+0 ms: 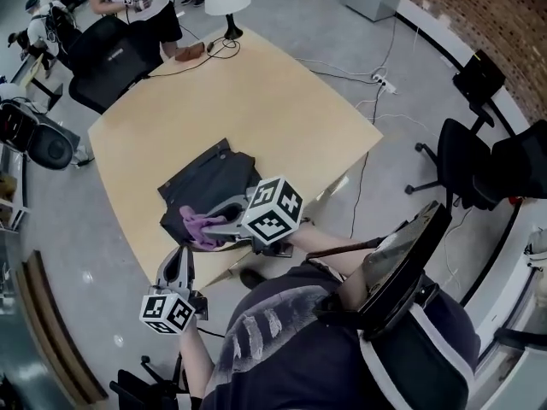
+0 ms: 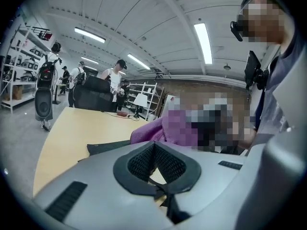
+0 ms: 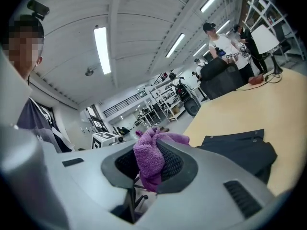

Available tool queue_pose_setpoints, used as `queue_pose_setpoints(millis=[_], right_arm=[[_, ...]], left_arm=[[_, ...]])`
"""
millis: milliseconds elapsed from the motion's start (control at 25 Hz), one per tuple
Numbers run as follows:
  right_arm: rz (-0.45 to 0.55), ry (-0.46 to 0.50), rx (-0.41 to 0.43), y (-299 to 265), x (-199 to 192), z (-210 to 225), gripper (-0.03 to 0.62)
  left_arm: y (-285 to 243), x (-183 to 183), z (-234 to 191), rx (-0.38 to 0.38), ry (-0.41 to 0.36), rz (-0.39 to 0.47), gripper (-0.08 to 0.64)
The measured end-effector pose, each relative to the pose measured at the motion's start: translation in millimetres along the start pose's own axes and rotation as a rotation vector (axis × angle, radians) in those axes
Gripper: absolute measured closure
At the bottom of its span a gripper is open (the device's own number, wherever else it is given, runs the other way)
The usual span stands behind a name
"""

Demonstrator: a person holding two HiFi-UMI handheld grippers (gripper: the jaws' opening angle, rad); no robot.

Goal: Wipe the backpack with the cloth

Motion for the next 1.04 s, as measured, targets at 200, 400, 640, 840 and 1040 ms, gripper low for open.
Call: queue_pose_setpoints(millis=[200, 400, 640, 840, 1040], right_arm=[[0.017, -0.001, 0.002, 68, -33, -10, 0.526], [0.038, -0.014, 0.005, 112, -52, -18, 0.526], [0.080, 0.096, -0.047, 132, -53, -46, 0.529], [0.105, 0.153, -0.050, 142, -63, -89, 0.529], [0.181, 0.136, -0.153, 169, -100, -130, 0.529]], left_arm=[[-14, -23, 70, 0.002, 0.004, -0.012, 0.552], [-10, -14, 121, 0.062, -0.010, 0.056, 0.552], [21, 13, 155, 0.141, -0.131, 0.162, 0.552], [52, -8, 176, 0.133, -0.132, 0.163, 0.552], [78, -33, 209, 0.009, -0.171, 0.129, 0.552]])
Point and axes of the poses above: the fingertips, and each gripper's own axes: y backward along the fingers, z to its right, x out of its top, the point moved 4 cm from there along y, backward along the fingers, and after that the axes turned 1 degree about -y, right-handed, at the moved point
